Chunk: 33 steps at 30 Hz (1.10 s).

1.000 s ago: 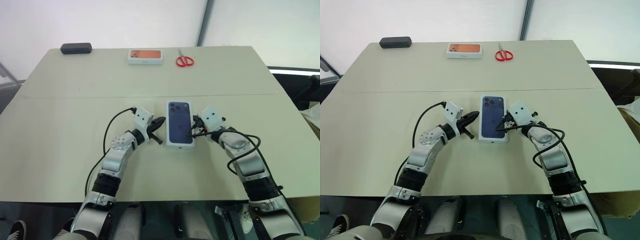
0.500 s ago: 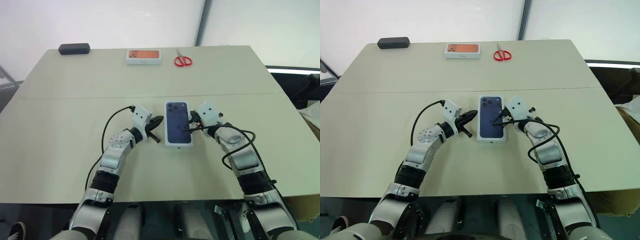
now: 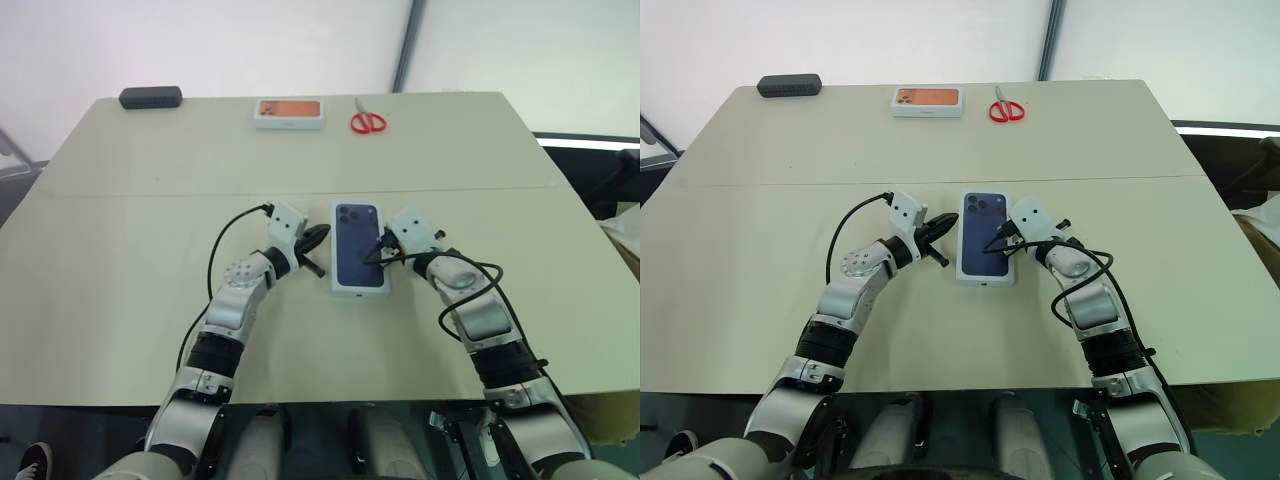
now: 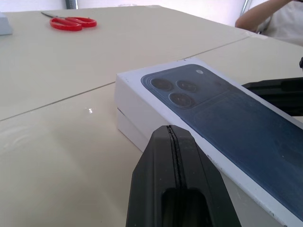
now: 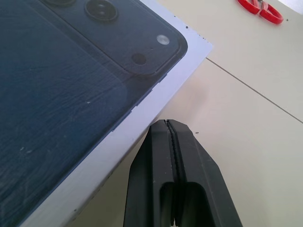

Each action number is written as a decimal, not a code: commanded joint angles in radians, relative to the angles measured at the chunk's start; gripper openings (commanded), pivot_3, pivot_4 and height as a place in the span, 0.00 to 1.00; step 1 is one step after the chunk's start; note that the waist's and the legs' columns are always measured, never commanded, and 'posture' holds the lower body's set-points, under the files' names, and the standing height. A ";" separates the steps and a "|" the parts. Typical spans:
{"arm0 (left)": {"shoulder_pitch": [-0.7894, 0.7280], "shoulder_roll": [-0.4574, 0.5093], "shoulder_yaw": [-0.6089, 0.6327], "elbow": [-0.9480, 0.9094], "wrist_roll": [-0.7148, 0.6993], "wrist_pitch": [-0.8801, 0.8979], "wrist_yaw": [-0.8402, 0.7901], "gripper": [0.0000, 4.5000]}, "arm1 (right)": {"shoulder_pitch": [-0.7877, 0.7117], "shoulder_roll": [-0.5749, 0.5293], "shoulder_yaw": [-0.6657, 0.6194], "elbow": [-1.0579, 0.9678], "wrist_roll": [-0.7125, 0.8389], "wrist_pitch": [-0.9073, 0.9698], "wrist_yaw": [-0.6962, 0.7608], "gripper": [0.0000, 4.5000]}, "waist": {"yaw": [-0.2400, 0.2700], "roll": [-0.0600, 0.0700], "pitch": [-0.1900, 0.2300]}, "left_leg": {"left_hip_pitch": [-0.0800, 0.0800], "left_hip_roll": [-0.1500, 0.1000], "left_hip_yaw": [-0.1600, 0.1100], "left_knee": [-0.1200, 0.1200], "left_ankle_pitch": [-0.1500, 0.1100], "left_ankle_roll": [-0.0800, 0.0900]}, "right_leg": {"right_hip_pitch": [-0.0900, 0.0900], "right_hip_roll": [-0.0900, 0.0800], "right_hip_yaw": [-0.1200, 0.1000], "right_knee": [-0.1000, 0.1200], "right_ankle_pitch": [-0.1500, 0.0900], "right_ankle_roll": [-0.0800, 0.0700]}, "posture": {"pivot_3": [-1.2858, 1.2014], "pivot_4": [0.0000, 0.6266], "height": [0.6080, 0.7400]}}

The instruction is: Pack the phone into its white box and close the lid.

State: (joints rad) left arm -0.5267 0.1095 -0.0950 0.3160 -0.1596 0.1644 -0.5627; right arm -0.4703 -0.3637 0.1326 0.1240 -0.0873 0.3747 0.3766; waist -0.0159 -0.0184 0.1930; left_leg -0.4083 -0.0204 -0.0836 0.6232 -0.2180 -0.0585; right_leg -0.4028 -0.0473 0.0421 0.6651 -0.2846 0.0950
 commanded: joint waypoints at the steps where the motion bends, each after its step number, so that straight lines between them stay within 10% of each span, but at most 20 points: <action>1: 0.016 0.017 0.007 -0.027 0.006 -0.013 0.003 0.00 | -0.017 -0.009 -0.038 -0.032 0.009 -0.002 -0.007 0.00 | 0.000 0.000 0.000 | 0.000 0.000 0.000 0.000 0.000 0.000 | 0.000 0.000 0.000 0.000 0.000 0.000 | 0.52 0.24 1.00; 12: -0.044 0.009 0.101 -0.140 -0.120 0.054 0.030 0.00 | -0.097 -0.018 -0.158 -0.096 0.112 -0.011 0.002 0.00 | 0.000 0.000 0.000 | 0.000 0.000 0.000 0.000 0.000 0.000 | 0.000 0.000 0.000 0.000 0.000 0.000 | 0.52 0.24 1.00; 33: -0.099 -0.047 -0.015 0.102 0.020 0.079 0.080 0.00 | -0.051 -0.004 0.079 0.008 -0.041 -0.003 0.062 0.00 | -0.001 -0.001 -0.002 | 0.003 0.000 0.000 0.002 0.000 0.000 | 0.004 0.000 0.000 0.000 0.000 0.000 | 0.52 0.24 1.00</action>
State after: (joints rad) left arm -0.6347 0.0624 -0.1013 0.4282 -0.1509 0.2344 -0.4813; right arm -0.5349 -0.3647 0.2080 0.1301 -0.1255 0.3570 0.4234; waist -0.0171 -0.0193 0.1909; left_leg -0.4056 -0.0205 -0.0841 0.6250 -0.2181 -0.0585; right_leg -0.3986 -0.0470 0.0418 0.6649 -0.2845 0.0952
